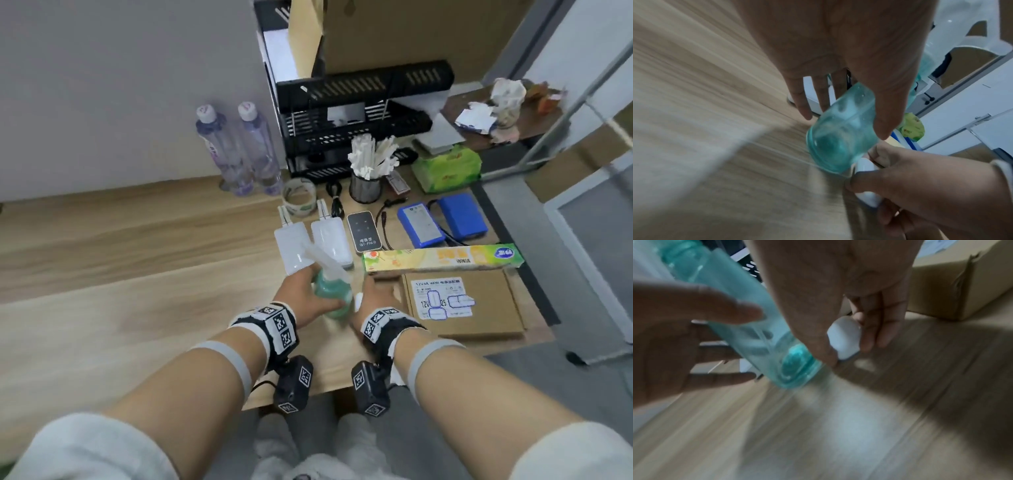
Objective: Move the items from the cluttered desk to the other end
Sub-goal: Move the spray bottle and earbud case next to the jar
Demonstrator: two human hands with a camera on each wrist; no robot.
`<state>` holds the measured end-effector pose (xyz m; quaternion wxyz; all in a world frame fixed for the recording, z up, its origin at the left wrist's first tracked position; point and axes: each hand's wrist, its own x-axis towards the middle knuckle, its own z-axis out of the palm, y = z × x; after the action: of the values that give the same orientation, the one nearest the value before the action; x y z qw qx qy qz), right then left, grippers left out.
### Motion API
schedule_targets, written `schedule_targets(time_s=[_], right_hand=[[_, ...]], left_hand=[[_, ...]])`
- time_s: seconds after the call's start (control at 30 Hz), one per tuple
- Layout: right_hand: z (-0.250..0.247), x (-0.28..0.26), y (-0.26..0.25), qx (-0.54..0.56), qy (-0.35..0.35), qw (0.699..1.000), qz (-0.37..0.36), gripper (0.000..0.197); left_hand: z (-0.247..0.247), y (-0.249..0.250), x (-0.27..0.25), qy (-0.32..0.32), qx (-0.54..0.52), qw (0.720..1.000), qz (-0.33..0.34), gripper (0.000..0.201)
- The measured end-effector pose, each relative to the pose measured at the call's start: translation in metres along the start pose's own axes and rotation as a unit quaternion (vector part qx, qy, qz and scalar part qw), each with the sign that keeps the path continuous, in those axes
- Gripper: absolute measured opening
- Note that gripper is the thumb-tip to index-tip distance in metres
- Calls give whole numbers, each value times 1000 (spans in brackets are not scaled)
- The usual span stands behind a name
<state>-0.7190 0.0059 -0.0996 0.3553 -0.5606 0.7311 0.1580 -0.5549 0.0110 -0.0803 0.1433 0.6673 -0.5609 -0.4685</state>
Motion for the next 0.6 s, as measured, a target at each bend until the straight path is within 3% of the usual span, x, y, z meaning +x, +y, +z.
schedule_targets(time_s=[0.13, 0.3, 0.4, 0.6], right_hand=[[-1, -7, -23, 9, -33, 998, -59, 56], [1, -14, -97, 26, -52, 987, -152, 77], [5, -50, -159, 43, -37, 974, -219, 64], [44, -137, -292, 131, -66, 940, -308, 35]], left_hand=[[-30, -11, -25, 50, -41, 998, -23, 55], [-104, -43, -75, 171, -90, 979, -64, 47], [-153, -75, -121, 259, -136, 952, -92, 39], [-252, -170, -221, 422, -253, 861, -130, 84]])
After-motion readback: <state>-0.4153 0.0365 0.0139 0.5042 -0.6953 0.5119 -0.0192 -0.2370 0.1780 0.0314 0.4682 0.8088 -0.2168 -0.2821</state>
